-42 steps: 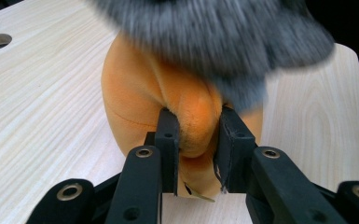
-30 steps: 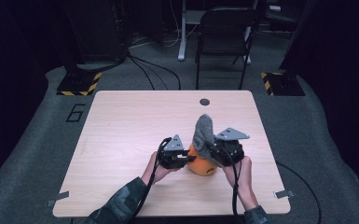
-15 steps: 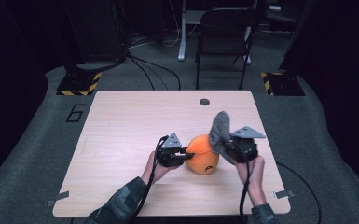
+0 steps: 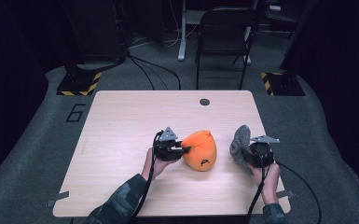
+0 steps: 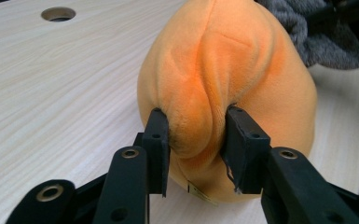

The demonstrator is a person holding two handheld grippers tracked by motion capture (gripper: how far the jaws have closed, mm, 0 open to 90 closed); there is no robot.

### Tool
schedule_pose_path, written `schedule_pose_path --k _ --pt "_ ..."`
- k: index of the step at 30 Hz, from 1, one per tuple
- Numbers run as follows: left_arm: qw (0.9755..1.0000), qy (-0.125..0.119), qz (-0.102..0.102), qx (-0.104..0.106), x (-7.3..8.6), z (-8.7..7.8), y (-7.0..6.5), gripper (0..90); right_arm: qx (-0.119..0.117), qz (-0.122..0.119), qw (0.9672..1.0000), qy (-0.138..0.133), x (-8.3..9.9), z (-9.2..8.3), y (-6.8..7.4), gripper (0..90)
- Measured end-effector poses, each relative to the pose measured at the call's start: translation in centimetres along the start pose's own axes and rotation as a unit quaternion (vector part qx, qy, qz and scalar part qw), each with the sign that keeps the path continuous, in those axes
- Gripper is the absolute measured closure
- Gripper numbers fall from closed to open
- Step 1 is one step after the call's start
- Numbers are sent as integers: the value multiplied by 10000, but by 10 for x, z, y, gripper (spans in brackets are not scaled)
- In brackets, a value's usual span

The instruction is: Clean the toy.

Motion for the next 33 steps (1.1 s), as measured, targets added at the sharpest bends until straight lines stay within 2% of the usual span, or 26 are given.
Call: schedule_pose_path --k 2,5,8,10,11,13,14,16,17,18,20,23,26,29,30,32,33 --pt "9999 10 -97 -79 0 2 6 592 -9 55 10000 72 4 6 -2 676" --pt "9988 -67 -104 -479 -1 4 21 530 79 100 9999 102 10 15 -6 608" --pt "9960 -107 -142 -878 -1 4 37 463 202 174 9995 174 14 22 -9 491" --pt "9942 -142 -312 -1021 0 4 48 408 212 300 9993 120 15 24 -12 433" --pt "9937 -137 -370 -1048 1 4 52 372 259 357 9990 80 15 25 -15 383" --pt "9922 -172 -484 -1137 2 3 60 325 207 392 9990 28 14 24 -16 302" --pt "9914 -183 -537 -1182 2 2 63 302 232 374 9990 26 14 22 -17 285" --pt "9907 -201 -577 -1214 2 -1 68 196 158 355 9992 -57 12 18 -15 229" --pt "9902 -260 -625 -1220 0 -4 70 183 152 360 9992 -59 11 16 -15 197" --pt "9900 -281 -642 -1226 -1 -7 71 150 89 255 9996 -83 11 12 -14 150" --pt "9897 -375 -606 -1238 -4 -14 73 126 42 197 9996 -190 9 6 -13 136" --pt "9898 -376 -597 -1239 -2 -23 74 54 -73 126 9993 -346 8 -6 -10 82" --pt "9894 -372 -536 -1295 6 -36 76 6 -88 2 9994 -345 13 -13 -8 31" --pt "9887 -396 -531 -1346 16 -51 81 2 -161 -85 9992 -358 22 -20 -8 0" --pt "9885 -341 -501 -1383 21 -56 81 1 -167 -115 9991 -364 25 -23 -9 0" --pt "9901 -179 -388 -1338 36 -64 79 1 -215 -178 9989 -386 32 -27 -9 0" --pt "9900 -69 -307 -1372 44 -68 79 1 -225 -183 9988 -382 37 -28 -10 0"
Point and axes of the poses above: each handheld gripper's, and its own axes: z roughly forward along the jaws, x roughly out of its underside, y roughly to its left, the point moved 10 cm from there along z, roughly forward along the jaws, and after that the axes turned 7 degrees about -x, right-handed, at the moved point
